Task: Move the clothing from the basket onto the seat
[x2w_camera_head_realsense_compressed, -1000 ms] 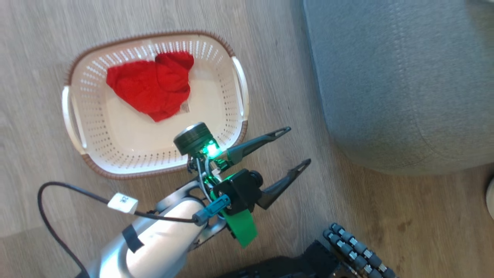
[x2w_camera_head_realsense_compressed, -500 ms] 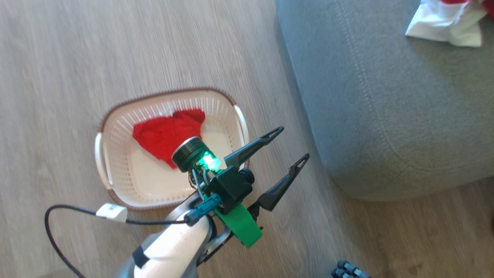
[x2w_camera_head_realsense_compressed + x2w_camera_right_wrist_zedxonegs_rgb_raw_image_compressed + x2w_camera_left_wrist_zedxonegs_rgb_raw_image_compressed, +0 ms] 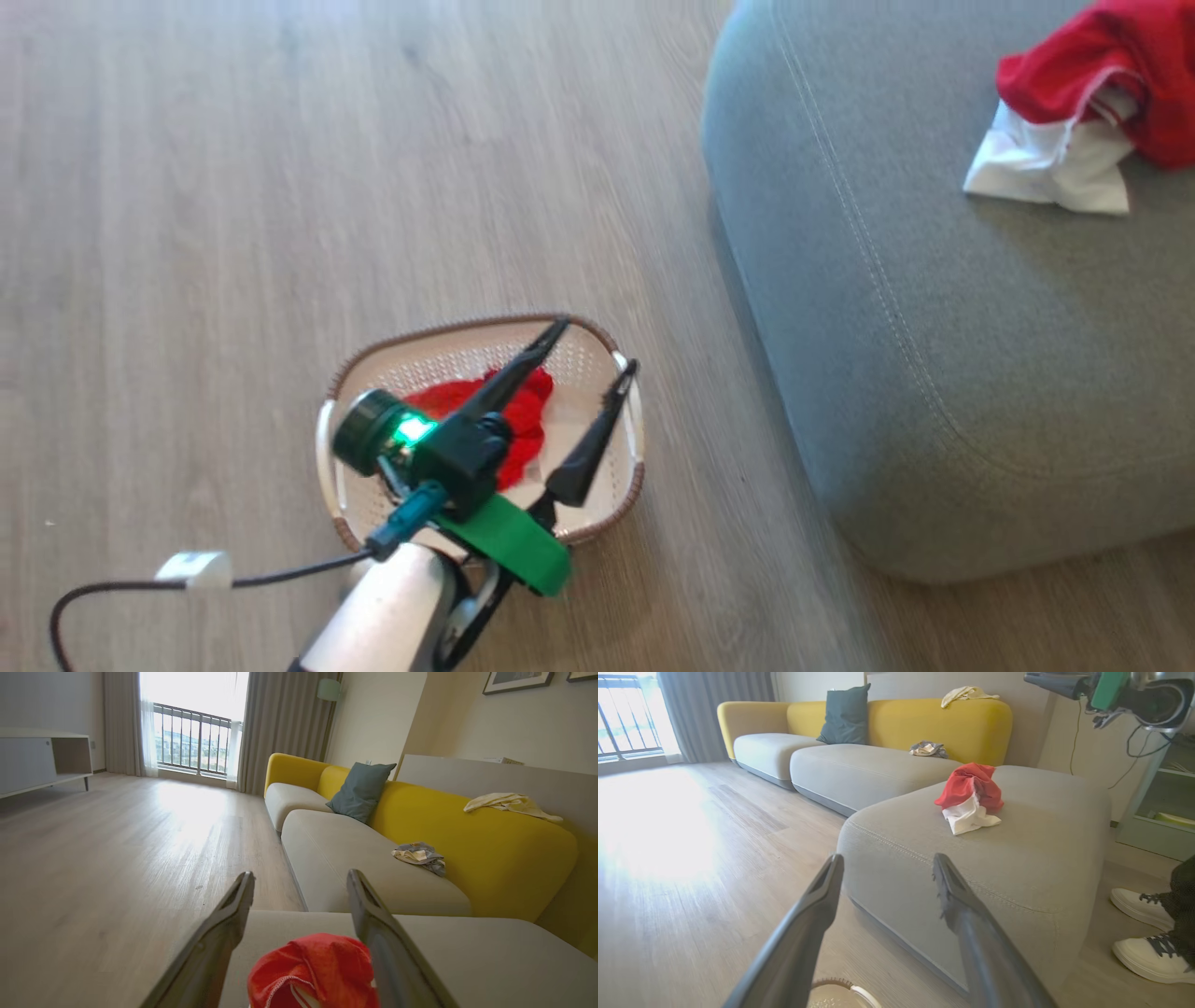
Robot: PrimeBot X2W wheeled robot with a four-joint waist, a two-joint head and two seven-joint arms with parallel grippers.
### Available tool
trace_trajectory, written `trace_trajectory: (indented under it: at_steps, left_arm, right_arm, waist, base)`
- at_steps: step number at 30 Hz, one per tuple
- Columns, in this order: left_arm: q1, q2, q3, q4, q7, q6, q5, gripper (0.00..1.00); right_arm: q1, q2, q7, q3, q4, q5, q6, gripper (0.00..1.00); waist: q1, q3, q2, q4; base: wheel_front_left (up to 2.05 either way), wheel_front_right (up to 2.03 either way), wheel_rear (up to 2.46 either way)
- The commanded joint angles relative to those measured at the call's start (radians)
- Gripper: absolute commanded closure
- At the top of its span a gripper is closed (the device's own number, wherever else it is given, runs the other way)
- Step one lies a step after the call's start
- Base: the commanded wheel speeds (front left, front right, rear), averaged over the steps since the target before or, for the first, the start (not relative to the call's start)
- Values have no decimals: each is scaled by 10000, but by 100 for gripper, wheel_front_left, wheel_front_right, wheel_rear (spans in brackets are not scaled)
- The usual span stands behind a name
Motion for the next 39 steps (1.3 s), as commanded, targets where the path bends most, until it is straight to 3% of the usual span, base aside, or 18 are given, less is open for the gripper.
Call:
trace_trajectory:
  at_steps: [1, 8, 16, 19, 28, 39]
  left_arm:
    - [-145, -90, 564, -365, -51, 123, 90, 0]
    - [313, -167, 1643, -514, -51, 573, 252, 0]
    - [789, -181, 2455, -711, -51, 1165, -103, 0]
    - [947, -183, 2814, -832, -51, 1568, -182, 0]
    - [1156, -184, 3301, -938, -51, 2604, 45, 0]
    - [1550, -184, 3143, -330, -51, 2803, 128, 0]
  right_arm:
    - [300, -260, -64, 65, -616, 131, -2, 0]
    - [2004, 6, -64, 315, -2697, 394, -2, 0]
    - [3444, 911, -64, 400, -4725, 226, -2, 0]
    - [4275, 1574, -64, 161, -5499, -14, -2, 0]
    - [6321, 3159, -64, -370, -6241, -754, -2, 0]
    - [7797, 4611, -64, -1513, -6310, -1919, -2, 0]
  waist:
    - [1, -416, -1, 363]
    - [1, -990, -1, 896]
    - [1, -1291, -1, 1220]
    - [1, -1350, -1, 1390]
    - [1, -1437, -1, 1621]
    - [1, -1400, -1, 1643]
  base:
    - [0, 0, 0]
    - [0, 0, 0]
    - [0, 0, 0]
    - [0, 0, 0]
    - [0, 0, 0]
    - [0, 0, 0]
